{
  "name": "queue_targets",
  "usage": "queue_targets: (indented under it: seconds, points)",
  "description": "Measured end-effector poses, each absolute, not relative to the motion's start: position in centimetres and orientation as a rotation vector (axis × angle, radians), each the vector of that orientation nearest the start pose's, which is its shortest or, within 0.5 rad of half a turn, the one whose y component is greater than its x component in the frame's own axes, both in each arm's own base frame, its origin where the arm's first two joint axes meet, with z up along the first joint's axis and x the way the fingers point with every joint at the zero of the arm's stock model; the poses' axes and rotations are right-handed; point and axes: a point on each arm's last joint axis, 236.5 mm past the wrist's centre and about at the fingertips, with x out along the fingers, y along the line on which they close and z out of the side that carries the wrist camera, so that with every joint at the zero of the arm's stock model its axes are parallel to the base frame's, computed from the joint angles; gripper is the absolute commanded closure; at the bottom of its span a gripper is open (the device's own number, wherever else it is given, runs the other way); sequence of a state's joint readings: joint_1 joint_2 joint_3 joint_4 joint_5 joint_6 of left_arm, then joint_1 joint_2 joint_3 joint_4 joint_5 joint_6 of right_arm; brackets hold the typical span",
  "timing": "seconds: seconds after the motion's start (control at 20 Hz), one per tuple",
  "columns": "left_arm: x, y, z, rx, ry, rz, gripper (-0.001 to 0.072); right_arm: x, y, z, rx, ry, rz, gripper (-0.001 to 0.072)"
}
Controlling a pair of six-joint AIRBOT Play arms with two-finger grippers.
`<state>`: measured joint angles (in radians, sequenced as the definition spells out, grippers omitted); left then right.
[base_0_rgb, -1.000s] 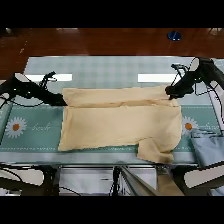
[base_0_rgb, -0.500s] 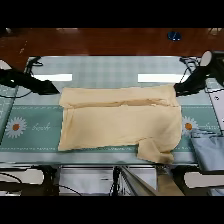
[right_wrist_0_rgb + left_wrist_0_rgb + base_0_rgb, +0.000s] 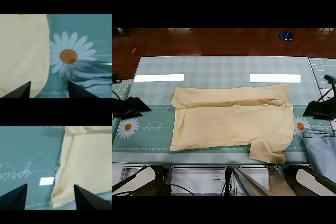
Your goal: Fold the shirts.
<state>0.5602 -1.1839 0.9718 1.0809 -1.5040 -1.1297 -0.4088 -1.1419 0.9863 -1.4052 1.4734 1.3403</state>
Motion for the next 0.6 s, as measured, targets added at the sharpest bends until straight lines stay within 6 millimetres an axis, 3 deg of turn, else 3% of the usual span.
queue_targets:
  seconds: [0.2, 0.6]
  points:
    - [22.8, 1.1, -2.7, -0.649, 1.489, -0.305, 0.0024, 22.0, -3.8, -4.1, 0.443, 1.572, 0.055, 0.0159]
    - [18.5, -0.2, -6.4, -0.688, 1.626, -0.341, 0.0024, 21.3, -2.4, -5.8, 0.501, 1.54, 0.089, 0.016]
